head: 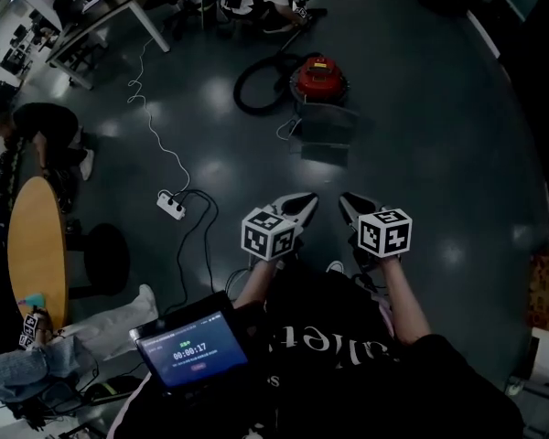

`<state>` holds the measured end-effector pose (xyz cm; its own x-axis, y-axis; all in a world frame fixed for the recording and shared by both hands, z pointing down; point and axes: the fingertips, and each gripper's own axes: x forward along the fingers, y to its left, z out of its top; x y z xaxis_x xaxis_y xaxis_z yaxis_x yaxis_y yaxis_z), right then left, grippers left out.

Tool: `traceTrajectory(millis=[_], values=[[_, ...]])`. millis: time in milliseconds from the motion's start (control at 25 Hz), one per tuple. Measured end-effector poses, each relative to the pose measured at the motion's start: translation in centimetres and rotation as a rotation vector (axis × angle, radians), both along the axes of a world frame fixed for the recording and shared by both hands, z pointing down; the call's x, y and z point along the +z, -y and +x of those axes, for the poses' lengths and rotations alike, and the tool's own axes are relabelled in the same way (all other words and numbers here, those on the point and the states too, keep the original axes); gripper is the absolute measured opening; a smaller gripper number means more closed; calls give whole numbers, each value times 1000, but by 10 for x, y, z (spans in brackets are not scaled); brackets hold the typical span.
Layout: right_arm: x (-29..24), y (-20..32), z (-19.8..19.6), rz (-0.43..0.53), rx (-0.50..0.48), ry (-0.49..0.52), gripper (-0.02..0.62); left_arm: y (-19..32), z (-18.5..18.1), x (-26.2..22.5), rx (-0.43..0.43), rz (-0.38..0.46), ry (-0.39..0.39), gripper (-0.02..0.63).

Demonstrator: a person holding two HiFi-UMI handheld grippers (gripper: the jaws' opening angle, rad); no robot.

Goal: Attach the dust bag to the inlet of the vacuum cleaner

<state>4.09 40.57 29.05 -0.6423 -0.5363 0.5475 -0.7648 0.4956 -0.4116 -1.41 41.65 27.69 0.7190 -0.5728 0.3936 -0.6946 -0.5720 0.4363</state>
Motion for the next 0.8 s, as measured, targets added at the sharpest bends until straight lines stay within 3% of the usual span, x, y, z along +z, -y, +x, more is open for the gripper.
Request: traceTrajectory(millis=[800], values=[[3,8,22,18,-17,20,48,-3,31,9,47,-28,77,8]])
